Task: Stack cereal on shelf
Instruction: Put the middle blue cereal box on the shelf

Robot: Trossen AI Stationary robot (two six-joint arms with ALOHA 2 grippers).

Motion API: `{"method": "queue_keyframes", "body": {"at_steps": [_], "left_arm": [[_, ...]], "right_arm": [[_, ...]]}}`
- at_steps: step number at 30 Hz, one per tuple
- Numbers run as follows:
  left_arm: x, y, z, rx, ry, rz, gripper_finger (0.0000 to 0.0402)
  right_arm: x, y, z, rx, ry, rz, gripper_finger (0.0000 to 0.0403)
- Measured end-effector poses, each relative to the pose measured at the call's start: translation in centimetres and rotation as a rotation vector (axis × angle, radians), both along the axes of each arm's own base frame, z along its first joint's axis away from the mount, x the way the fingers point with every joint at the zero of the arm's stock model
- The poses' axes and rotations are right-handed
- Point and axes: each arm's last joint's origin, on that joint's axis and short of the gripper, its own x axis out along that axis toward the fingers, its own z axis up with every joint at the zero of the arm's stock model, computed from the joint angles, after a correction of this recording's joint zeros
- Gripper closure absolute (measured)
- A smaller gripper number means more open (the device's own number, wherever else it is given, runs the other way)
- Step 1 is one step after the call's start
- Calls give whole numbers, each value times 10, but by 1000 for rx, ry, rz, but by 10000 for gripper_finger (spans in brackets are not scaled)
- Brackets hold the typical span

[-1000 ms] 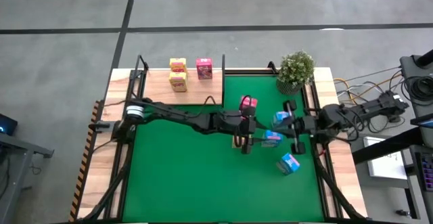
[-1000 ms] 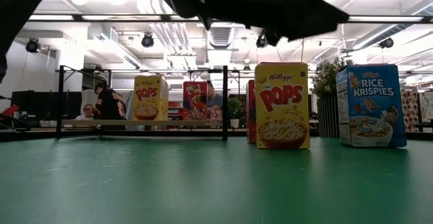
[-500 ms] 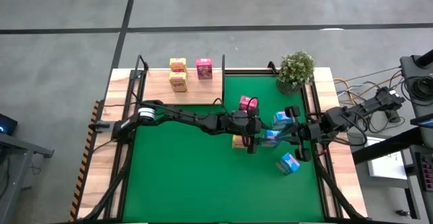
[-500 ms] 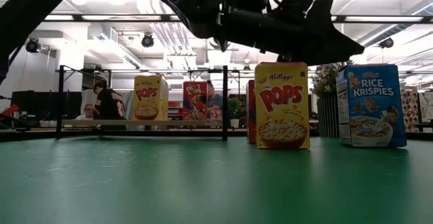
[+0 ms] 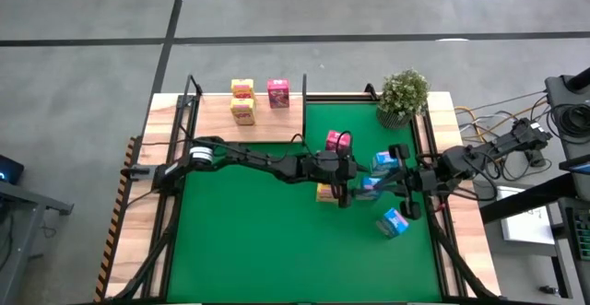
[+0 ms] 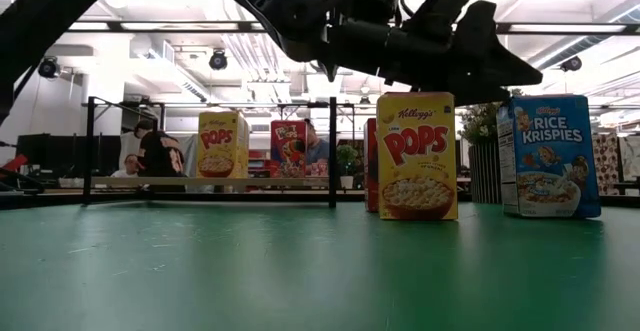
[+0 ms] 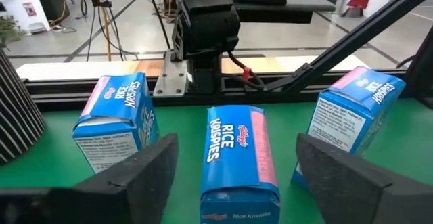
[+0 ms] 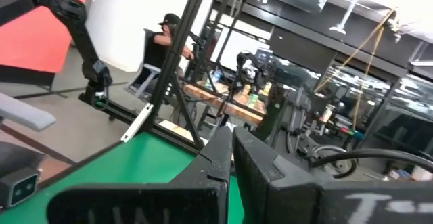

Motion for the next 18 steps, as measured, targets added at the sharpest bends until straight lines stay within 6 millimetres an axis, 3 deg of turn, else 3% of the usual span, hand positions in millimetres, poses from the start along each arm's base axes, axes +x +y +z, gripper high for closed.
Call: {"method": "queue_keyframes", "body": {"at_steps": [6,18], "left_arm": [[0,-1,-1,24,0,-42,89],[3,-1,-16,15,1,-43,111]], "right_arm": [[1,-2,-1,-4,14,-79,394],[1,-2,-2,-5,18,-82,394]]}}
